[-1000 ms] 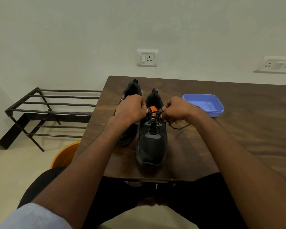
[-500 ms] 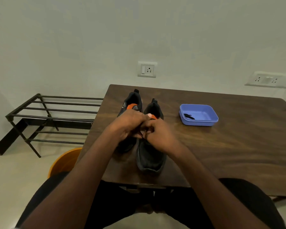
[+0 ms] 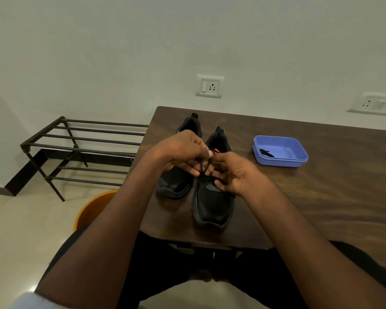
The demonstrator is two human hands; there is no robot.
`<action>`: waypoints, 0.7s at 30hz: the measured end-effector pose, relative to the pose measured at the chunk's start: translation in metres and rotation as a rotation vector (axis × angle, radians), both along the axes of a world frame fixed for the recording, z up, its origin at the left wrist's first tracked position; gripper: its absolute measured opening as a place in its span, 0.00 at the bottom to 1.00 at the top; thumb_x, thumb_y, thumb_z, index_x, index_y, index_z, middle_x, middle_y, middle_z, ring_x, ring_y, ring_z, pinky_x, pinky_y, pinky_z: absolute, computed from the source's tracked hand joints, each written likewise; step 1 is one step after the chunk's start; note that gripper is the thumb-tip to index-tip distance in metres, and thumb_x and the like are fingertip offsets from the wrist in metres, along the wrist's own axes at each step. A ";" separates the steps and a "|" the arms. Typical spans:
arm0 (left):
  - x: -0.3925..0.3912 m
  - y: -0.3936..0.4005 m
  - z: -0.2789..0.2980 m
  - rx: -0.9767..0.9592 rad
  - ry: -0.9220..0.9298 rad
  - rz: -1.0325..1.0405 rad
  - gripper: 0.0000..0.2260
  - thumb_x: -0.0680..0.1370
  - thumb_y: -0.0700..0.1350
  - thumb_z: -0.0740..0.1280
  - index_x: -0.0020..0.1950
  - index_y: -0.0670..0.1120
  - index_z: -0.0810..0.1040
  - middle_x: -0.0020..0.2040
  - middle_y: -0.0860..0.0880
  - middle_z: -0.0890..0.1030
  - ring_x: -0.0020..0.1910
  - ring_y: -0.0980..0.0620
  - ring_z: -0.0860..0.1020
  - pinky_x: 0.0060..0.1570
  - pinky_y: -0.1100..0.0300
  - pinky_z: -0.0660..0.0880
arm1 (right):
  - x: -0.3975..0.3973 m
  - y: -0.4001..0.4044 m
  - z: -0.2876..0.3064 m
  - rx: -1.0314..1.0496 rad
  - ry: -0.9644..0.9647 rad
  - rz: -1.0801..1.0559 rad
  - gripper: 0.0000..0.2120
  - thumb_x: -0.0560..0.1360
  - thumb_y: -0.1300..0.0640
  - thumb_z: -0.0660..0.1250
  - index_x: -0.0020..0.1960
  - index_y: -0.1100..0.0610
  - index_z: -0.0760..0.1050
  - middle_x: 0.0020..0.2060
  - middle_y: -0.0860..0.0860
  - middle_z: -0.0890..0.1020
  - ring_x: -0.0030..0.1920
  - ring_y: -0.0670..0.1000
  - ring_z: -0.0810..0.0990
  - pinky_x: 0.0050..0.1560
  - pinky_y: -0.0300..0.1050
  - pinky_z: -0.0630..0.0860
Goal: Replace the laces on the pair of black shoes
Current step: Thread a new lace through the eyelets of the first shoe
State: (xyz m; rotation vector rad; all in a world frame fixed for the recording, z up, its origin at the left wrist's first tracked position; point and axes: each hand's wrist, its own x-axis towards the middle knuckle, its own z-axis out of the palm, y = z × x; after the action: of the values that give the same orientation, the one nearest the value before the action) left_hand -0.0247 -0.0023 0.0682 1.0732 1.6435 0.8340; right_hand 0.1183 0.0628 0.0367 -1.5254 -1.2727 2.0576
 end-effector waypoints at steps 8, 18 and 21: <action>-0.009 0.012 -0.006 0.148 -0.179 0.303 0.08 0.85 0.44 0.63 0.51 0.42 0.78 0.35 0.47 0.82 0.39 0.47 0.84 0.47 0.51 0.81 | 0.021 0.007 0.024 0.496 -0.186 0.090 0.07 0.78 0.65 0.67 0.50 0.62 0.84 0.39 0.55 0.85 0.40 0.52 0.82 0.43 0.43 0.81; 0.011 0.014 0.010 0.319 0.053 -0.008 0.15 0.87 0.46 0.59 0.47 0.40 0.78 0.26 0.57 0.72 0.23 0.60 0.67 0.27 0.65 0.65 | 0.031 0.016 0.039 1.167 0.145 0.097 0.10 0.81 0.67 0.65 0.53 0.58 0.85 0.45 0.52 0.86 0.36 0.40 0.80 0.38 0.30 0.76; 0.008 0.012 0.010 0.362 0.142 -0.109 0.10 0.86 0.43 0.63 0.54 0.39 0.82 0.31 0.61 0.80 0.31 0.67 0.77 0.35 0.74 0.70 | 0.027 0.023 0.035 1.234 0.142 -0.012 0.11 0.81 0.67 0.65 0.52 0.56 0.85 0.48 0.48 0.86 0.47 0.40 0.83 0.47 0.30 0.77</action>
State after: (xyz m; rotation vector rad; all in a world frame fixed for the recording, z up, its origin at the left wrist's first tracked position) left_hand -0.0167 0.0092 0.0786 1.4897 1.5672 1.0273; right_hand 0.1449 0.0854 0.0718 -0.7493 -1.8717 0.8865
